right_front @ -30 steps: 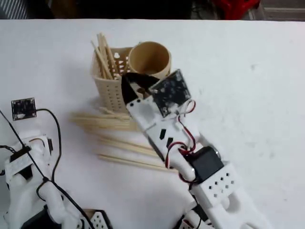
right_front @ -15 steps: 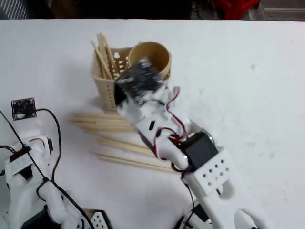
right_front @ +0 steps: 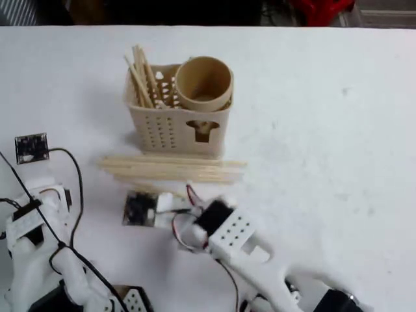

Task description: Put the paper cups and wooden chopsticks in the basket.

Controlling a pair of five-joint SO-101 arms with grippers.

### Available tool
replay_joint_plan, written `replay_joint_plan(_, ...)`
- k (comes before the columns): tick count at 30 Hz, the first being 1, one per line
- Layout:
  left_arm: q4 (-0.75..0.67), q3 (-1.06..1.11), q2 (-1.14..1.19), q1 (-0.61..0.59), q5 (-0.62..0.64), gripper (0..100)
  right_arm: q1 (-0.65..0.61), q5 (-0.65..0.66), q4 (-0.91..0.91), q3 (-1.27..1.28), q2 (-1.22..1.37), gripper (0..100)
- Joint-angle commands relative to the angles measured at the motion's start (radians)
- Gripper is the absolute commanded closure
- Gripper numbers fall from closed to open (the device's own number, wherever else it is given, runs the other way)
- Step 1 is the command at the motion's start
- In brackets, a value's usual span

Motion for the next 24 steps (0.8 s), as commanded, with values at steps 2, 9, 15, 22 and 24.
replay_joint_plan(2, -0.026, -0.003, -0.001, 0.019, 0.009, 87, -0.022, 0.012, -0.108, 0.04, 0.064, 85.8)
replay_joint_plan(9, -0.026, -0.003, -0.001, 0.019, 0.009, 87, 0.002, 0.008, -0.142, -0.08, 0.246, 85.8)
replay_joint_plan(15, -0.026, -0.003, -0.001, 0.019, 0.009, 87, 0.05, 0.012, -0.196, -0.129, 0.291, 86.1)
replay_joint_plan(22, -0.026, -0.003, -0.001, 0.019, 0.009, 87, 0.068, 0.009, -0.257, -0.121, 0.384, 91.2)
replay_joint_plan(24, -0.026, -0.003, -0.001, 0.019, 0.009, 87, 0.068, 0.014, -0.266, -0.13, 0.43, 92.9)
